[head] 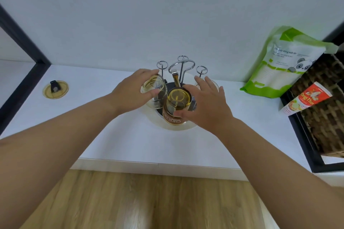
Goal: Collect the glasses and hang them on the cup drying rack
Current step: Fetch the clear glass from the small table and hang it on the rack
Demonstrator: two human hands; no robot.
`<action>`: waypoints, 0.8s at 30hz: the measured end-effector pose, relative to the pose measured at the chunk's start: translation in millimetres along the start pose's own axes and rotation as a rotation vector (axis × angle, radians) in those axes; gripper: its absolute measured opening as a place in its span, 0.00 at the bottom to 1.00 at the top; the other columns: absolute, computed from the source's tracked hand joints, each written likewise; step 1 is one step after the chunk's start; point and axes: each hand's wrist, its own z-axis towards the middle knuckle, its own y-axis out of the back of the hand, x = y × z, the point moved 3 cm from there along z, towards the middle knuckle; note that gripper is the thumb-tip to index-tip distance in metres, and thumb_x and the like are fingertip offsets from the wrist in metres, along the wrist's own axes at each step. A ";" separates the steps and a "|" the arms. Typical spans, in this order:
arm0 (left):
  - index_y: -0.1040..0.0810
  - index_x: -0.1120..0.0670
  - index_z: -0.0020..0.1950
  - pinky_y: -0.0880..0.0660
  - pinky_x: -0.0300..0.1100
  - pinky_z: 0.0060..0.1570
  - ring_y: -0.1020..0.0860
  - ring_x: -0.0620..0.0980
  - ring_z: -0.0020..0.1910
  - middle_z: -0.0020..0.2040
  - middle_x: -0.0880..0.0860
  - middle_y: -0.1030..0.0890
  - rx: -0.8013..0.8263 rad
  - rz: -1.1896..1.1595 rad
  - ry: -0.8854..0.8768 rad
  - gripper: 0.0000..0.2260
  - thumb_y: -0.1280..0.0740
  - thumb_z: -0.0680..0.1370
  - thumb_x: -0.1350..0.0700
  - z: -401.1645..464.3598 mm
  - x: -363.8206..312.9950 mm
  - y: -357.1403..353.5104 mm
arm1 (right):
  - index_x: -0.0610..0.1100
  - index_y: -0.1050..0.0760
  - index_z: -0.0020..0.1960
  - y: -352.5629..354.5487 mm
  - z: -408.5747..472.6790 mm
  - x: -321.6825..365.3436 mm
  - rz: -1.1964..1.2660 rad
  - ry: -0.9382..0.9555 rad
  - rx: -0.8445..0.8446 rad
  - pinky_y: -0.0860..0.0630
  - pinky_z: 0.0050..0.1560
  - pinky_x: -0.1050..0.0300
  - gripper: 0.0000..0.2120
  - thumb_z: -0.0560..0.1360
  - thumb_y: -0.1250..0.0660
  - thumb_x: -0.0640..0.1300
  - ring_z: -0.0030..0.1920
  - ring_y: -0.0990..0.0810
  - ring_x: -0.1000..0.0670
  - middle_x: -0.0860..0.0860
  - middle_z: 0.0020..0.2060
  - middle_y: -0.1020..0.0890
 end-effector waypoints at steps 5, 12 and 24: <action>0.37 0.47 0.82 0.39 0.48 0.77 0.36 0.50 0.78 0.80 0.48 0.34 -0.007 -0.005 0.023 0.28 0.34 0.83 0.49 2.1 -4.0 -1.9 | 0.57 0.33 0.79 -5.2 -3.1 2.1 -0.007 -0.009 -0.069 0.51 0.80 0.27 0.43 0.69 0.29 0.74 0.85 0.50 0.40 0.46 0.85 0.41; 0.41 0.45 0.83 0.45 0.49 0.78 0.45 0.49 0.83 0.84 0.47 0.42 -0.145 -0.017 0.064 0.28 0.38 0.85 0.46 -13.3 -15.9 -6.6 | 0.58 0.40 0.83 -8.9 -9.1 0.8 0.028 -0.030 -0.049 0.53 0.78 0.24 0.48 0.69 0.33 0.78 0.86 0.56 0.40 0.49 0.87 0.48; 0.35 0.45 0.80 0.36 0.52 0.73 0.41 0.51 0.81 0.83 0.44 0.42 -0.251 -0.044 0.118 0.35 0.31 0.76 0.35 -41.4 -24.2 -32.6 | 0.59 0.40 0.83 -13.0 -19.1 -12.6 0.197 -0.132 -0.123 0.42 0.78 0.26 0.43 0.73 0.40 0.77 0.86 0.59 0.40 0.49 0.86 0.47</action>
